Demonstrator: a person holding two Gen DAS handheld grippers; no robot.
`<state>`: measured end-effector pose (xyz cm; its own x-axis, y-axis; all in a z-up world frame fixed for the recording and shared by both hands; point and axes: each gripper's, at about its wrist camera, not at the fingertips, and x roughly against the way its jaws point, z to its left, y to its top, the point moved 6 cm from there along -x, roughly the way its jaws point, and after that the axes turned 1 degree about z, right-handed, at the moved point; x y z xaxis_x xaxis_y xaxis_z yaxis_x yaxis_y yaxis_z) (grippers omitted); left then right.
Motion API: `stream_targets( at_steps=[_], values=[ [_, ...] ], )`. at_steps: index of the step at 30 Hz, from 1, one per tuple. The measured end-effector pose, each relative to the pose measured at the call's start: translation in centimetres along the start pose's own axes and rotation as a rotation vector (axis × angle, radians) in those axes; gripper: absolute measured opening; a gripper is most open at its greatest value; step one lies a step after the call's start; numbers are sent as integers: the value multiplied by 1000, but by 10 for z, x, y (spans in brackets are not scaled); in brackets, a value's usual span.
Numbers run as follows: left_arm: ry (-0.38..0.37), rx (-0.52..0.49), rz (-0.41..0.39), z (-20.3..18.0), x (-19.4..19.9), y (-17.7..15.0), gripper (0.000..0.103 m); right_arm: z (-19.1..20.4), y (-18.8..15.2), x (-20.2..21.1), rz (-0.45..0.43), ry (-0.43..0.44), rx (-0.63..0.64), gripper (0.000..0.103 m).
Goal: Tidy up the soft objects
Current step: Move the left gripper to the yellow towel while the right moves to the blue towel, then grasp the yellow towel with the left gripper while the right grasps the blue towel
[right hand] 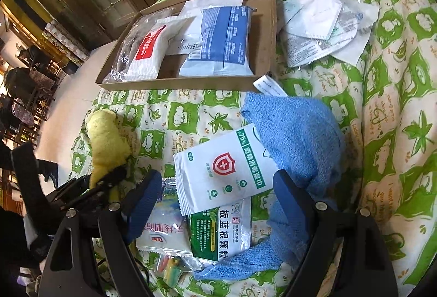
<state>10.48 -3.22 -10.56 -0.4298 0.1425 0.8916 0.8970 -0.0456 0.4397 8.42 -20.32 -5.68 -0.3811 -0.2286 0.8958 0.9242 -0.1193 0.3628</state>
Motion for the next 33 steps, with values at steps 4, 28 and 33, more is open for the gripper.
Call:
stream_targets(
  at_steps=[4, 28, 33],
  values=[
    [-54, 46, -1, 10, 2, -1, 30, 0, 2, 2, -8, -13, 10, 83],
    [-4, -2, 13, 2, -8, -8, 32, -18, 13, 19, -98, -97, 14, 83],
    [-14, 9, 17, 2, -5, -14, 30, -15, 12, 21, -103, -92, 27, 83]
  ],
)
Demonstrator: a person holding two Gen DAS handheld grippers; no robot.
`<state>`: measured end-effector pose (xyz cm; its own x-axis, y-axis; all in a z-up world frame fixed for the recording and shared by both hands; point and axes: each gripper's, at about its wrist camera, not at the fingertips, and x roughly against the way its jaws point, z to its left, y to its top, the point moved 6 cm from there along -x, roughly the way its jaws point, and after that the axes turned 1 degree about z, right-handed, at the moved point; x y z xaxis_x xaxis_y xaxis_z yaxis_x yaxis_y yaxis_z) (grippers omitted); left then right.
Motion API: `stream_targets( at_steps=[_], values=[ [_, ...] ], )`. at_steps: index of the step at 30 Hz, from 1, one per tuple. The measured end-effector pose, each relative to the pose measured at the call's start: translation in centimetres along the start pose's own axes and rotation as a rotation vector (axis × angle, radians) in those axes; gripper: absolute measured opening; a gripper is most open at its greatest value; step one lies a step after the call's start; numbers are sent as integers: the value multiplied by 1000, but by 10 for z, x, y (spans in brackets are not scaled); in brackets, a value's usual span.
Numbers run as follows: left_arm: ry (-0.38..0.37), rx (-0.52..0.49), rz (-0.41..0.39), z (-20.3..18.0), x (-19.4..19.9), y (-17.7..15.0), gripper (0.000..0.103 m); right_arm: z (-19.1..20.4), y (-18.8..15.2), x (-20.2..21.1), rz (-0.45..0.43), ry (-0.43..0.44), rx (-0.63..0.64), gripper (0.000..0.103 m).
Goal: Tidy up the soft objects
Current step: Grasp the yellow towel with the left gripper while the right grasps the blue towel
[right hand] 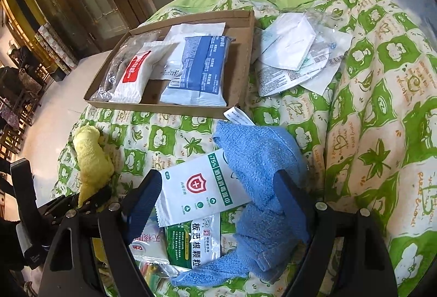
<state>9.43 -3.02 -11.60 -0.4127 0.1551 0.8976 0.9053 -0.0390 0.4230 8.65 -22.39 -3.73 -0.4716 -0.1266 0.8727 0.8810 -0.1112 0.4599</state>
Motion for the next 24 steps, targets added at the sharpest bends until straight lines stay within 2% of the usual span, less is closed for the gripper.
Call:
stream_targets(
  at_steps=[24],
  values=[
    [-28, 21, -18, 3, 1, -2, 29, 4, -3, -10, 27, -10, 11, 83]
  ],
)
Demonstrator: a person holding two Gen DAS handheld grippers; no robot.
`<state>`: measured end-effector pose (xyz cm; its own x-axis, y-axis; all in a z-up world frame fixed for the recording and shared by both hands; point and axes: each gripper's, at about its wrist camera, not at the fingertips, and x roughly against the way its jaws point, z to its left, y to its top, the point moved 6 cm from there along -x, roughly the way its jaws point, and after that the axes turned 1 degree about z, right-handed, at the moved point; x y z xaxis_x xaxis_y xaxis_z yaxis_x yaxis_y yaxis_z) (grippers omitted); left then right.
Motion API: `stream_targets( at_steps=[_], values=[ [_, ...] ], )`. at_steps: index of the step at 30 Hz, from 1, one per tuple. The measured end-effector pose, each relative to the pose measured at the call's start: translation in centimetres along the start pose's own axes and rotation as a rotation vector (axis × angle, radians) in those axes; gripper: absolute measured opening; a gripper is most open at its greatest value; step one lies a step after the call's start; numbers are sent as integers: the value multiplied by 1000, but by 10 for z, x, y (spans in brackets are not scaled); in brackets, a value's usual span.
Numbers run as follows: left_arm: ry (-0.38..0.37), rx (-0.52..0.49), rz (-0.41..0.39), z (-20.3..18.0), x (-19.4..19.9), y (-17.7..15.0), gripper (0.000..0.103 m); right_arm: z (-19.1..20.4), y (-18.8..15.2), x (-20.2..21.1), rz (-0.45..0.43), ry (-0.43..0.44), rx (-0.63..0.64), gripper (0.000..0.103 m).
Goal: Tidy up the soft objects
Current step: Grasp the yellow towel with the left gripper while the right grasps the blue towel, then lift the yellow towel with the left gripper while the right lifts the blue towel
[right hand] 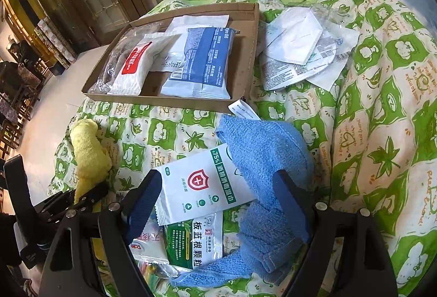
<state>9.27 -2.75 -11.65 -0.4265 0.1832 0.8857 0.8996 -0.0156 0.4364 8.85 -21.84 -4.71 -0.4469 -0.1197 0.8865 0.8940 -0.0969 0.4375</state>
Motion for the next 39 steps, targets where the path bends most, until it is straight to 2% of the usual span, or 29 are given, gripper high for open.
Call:
stream_targets(
  at_steps=[13, 25, 30, 31, 32, 33, 34, 38, 39],
  values=[
    [11, -3, 4, 1, 1, -2, 29, -8, 0, 1, -5, -22, -10, 83],
    [2, -13, 3, 1, 0, 0, 29, -14, 8, -14, 27, -92, -33, 83],
    [-11, -23, -4, -2, -3, 2, 29, -13, 12, -33, 97, -143, -2, 83],
    [-17, -22, -5, -2, -3, 3, 29, -13, 11, -38, 112, -154, 8, 78],
    [-22, -20, -6, -2, -4, 3, 29, -12, 10, -43, 132, -161, 17, 62],
    [-27, -18, -6, -1, -4, 4, 29, -11, 9, -47, 147, -161, 23, 52],
    [-32, -16, -7, 0, -4, 4, 29, -9, 7, -50, 163, -157, 29, 36],
    [-45, -6, -8, 2, -3, 4, 29, -3, 6, -50, 148, -173, 70, 16],
    [-45, -6, -8, 2, -2, 4, 29, -1, 6, -49, 145, -170, 78, 15]
  ],
)
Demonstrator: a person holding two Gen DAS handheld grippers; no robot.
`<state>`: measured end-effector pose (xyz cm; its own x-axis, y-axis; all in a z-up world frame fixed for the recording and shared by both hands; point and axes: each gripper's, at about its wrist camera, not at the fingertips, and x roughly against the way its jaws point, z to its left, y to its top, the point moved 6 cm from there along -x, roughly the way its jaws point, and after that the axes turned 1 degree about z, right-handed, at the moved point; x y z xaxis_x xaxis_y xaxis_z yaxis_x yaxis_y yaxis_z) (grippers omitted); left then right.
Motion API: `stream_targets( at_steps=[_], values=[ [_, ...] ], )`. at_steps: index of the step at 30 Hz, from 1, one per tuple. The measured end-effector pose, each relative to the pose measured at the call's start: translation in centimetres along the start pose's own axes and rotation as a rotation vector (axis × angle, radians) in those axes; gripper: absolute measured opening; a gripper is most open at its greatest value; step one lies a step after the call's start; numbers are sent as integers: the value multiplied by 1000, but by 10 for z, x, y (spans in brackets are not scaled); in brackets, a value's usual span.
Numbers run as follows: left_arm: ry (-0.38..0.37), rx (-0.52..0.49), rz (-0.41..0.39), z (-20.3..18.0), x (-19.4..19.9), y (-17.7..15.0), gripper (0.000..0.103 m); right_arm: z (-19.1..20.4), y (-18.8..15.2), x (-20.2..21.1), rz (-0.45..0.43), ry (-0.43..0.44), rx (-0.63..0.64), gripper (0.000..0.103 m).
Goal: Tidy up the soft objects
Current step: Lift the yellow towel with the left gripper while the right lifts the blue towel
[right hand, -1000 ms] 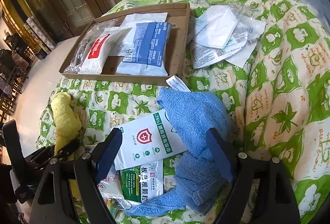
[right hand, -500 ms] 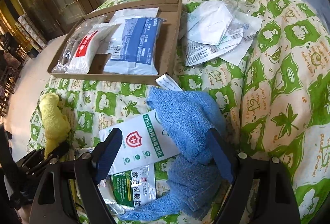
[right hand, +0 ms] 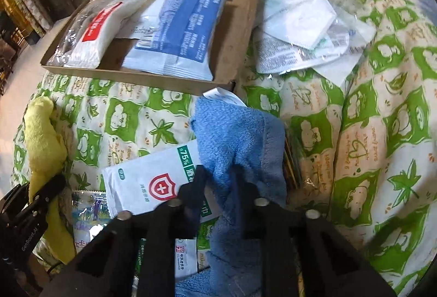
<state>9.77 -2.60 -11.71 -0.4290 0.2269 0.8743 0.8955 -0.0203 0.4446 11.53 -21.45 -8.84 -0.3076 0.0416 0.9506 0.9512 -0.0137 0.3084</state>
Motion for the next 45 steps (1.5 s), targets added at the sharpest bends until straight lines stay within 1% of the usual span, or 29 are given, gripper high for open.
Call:
stream_targets(
  at_steps=[4, 7, 8, 10, 12, 14, 16, 20, 23, 25, 27, 28, 29, 30, 31, 33, 34, 35, 37, 39, 40, 41, 43, 45],
  values=[
    [3, 0, 1, 1, 2, -2, 29, 4, -3, 2, -2, 17, 3, 13],
    [9, -4, 1, 1, 2, -3, 29, 1, -5, 4, -1, 34, -30, 15],
    [10, -5, 0, 0, 2, -3, 29, -2, -5, 3, 4, 48, -49, 24],
    [7, -11, -7, -1, 1, -4, 29, -12, -1, 0, 7, 92, -99, 36],
    [-6, -6, -9, -1, 0, -3, 29, -17, 3, 3, -2, 137, -129, 40],
    [-16, 2, -7, 2, 0, -2, 29, -19, 6, 9, -12, 194, -150, 50],
    [-20, 8, -5, 3, 0, -1, 29, -24, 8, 15, -27, 242, -166, 51],
    [3, -4, -6, 2, 2, -2, 29, -46, 14, 21, -54, 267, -217, 51],
    [25, -19, -7, -2, 1, -2, 29, -57, 12, 18, -40, 293, -276, 51],
    [34, -26, -6, -4, 0, -3, 29, -58, 10, 16, -31, 282, -271, 51],
    [34, -26, -5, -4, -1, -3, 29, -51, 10, 7, -6, 254, -236, 51],
    [33, -24, -5, -4, -1, -3, 29, -44, 10, -1, 17, 234, -206, 51],
    [30, -22, -4, -4, -2, -3, 29, -38, 9, -7, 40, 213, -174, 55],
    [26, -18, -3, -4, -2, -3, 29, -33, 7, -12, 53, 183, -136, 56],
    [23, -14, -3, -4, -2, -3, 29, -29, 6, -12, 47, 149, -109, 56],
    [15, -7, -2, -2, -1, -4, 29, -26, 4, -9, 40, 108, -83, 53],
    [10, -3, -2, 0, 0, -5, 29, -27, 1, -6, 40, 103, -88, 43],
    [0, 7, -2, 1, 1, -6, 29, -29, -1, -3, 43, 107, -100, 41],
    [-14, 24, -4, 5, 4, -7, 29, -36, -9, 5, 45, 138, -144, 41],
    [-28, 48, -7, 9, 7, -8, 28, -38, -16, 16, 35, 148, -150, 47],
    [-29, 54, -7, 10, 8, -8, 28, -37, -19, 20, 33, 146, -141, 54],
    [-28, 56, -7, 10, 9, -8, 28, -34, -23, 24, 34, 138, -124, 56],
    [-22, 54, -7, 10, 11, -9, 28, -27, -31, 25, 42, 81, -68, 56],
    [-10, 43, -7, 9, 12, -10, 27, -26, -36, 18, 65, 30, -31, 55]
  ],
)
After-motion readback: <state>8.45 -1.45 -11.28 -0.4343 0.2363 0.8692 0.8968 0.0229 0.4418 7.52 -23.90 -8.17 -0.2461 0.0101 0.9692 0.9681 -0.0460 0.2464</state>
